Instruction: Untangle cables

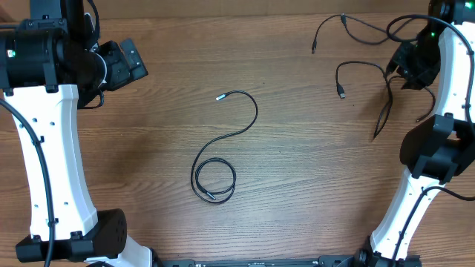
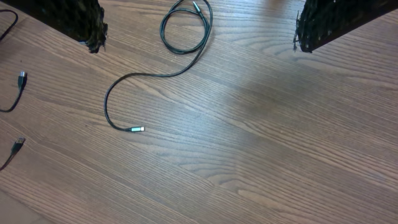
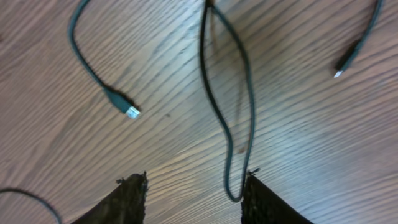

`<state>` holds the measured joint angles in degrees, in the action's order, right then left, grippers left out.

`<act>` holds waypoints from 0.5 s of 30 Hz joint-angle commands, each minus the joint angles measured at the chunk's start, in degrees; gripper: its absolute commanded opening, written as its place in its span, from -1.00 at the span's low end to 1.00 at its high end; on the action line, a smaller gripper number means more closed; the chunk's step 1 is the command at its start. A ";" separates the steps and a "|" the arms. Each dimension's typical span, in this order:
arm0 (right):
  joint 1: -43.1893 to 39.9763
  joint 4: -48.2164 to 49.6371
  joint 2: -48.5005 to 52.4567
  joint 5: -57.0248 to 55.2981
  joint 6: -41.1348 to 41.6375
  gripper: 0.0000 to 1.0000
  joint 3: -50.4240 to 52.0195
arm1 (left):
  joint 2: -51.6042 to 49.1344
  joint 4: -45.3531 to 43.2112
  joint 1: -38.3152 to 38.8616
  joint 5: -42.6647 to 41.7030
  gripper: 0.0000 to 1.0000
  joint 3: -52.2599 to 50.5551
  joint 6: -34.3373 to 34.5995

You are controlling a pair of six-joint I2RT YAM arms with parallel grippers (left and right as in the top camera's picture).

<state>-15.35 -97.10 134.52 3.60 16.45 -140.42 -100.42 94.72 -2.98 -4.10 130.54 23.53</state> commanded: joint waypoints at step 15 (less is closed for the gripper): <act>-0.09 2.12 -1.20 -3.06 -0.42 -0.33 15.93 | -0.09 -0.33 0.39 0.24 1.00 0.37 -2.38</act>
<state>-15.35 -95.55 134.52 1.04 16.19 -125.80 -100.42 94.67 -2.98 -4.10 130.54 23.27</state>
